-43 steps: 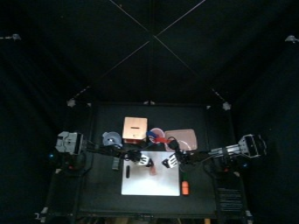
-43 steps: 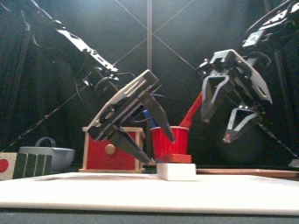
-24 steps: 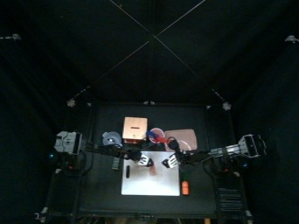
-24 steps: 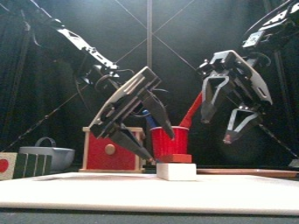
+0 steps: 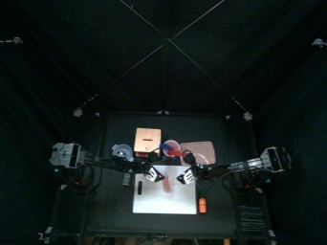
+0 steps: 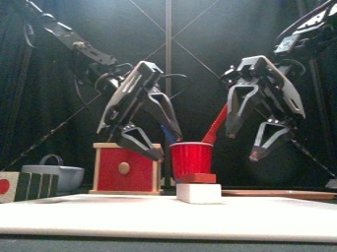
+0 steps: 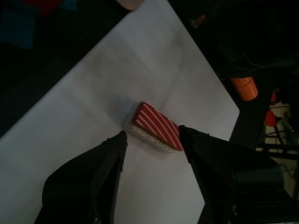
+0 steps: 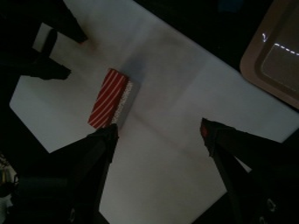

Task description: Grab salmon sushi

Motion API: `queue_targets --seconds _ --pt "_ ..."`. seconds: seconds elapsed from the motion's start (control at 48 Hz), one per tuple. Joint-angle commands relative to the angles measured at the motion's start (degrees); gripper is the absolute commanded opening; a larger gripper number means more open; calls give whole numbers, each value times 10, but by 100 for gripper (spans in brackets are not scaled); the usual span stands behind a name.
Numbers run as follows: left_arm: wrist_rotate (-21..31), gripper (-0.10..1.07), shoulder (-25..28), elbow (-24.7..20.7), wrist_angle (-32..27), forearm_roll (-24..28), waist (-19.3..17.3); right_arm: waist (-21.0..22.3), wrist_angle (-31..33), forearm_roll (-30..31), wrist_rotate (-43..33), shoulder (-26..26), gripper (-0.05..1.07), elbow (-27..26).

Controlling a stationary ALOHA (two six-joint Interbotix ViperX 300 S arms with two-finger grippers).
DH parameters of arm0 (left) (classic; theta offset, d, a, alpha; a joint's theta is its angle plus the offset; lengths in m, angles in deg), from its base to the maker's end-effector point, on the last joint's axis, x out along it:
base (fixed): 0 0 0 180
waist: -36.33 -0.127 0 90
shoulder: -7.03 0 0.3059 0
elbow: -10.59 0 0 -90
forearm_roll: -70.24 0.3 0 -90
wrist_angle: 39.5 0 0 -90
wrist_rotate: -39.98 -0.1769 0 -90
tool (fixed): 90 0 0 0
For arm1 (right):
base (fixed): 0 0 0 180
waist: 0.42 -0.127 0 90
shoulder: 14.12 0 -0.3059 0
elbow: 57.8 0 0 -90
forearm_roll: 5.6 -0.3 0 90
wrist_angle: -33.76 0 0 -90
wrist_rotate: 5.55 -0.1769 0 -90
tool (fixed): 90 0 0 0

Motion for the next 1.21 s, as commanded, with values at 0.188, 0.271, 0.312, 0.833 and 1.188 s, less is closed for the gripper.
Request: queue_targets --seconds 0.188,0.271,0.312,0.833,1.188 --pt "-2 86 -29 0 19 33 -3 -7 -4 -3 0 -8 103 -5" --pt "-3 86 -30 -2 20 34 -2 -8 -4 -4 -1 -8 103 -5" --pt "-2 86 -30 -3 21 34 -2 -8 -4 -4 -1 -8 103 -5" --pt "-2 86 -40 4 21 45 -3 -6 -4 -14 1 -11 103 -7" --pt "-2 86 -40 5 23 46 -2 -8 -4 -17 1 -11 103 -4"
